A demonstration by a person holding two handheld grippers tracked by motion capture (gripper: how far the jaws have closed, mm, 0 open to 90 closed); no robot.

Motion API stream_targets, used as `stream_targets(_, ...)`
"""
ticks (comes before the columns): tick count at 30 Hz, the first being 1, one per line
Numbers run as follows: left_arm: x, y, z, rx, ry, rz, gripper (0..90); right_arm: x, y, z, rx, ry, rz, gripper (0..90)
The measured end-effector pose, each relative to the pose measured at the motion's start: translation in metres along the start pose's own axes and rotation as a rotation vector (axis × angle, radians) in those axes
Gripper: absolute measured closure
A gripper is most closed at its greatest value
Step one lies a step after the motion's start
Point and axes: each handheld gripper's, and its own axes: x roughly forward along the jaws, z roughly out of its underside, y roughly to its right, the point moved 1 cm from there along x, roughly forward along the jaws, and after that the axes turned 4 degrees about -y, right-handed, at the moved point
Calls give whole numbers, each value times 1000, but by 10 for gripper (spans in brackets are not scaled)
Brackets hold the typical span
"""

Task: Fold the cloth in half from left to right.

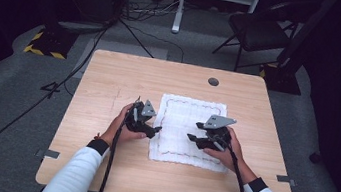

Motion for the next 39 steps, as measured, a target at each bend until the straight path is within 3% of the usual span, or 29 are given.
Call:
stream_targets(2,-3,-7,-1,-26,6,7,198,2,-6,-3,-16,-1,-11,454)
stream_targets(4,-7,-15,-2,-41,34,-30,204,11,-24,-11,-51,3,-55,471)
stream_targets(5,-7,-15,-2,-41,34,-30,213,11,-24,-11,-51,3,-55,471)
stream_targets(6,-7,-19,-2,-44,35,-52,214,16,-35,-16,-73,0,-76,473)
stream_targets(8,-5,-22,-2,-58,28,-40,208,19,-39,-17,-83,-1,-84,472)
stream_targets(12,0,-34,-6,-72,24,-73,213,35,-63,-26,-133,-13,-134,468)
stream_targets(14,6,-40,-11,-102,19,-60,208,40,-72,-28,-152,-21,-152,466)
stream_targets(16,9,-42,-14,-106,19,-69,208,45,-80,-30,-168,-30,-166,463)
stream_targets(22,45,-58,-33,-175,4,-76,189,55,-100,-28,-207,-66,-191,443)
stream_targets(23,45,-58,-33,-175,4,-76,186,57,-102,-28,-210,-68,-195,442)
stream_targets(27,68,-65,-41,-263,-36,-115,188,60,-105,-26,-217,-69,-203,449)
stream_targets(29,75,-65,-42,-291,-41,-114,197,62,-104,-24,-212,-70,-184,461)
stream_targets(31,81,-63,-43,-291,-45,-128,193,66,-102,-22,-199,-83,-180,467)
stream_targets(36,82,-67,-43,-325,-49,-105,183,67,-101,-20,-193,-82,-171,514)
stream_targets(39,82,-67,-42,-318,-52,-104,189,68,-100,-22,-192,-83,-160,562)
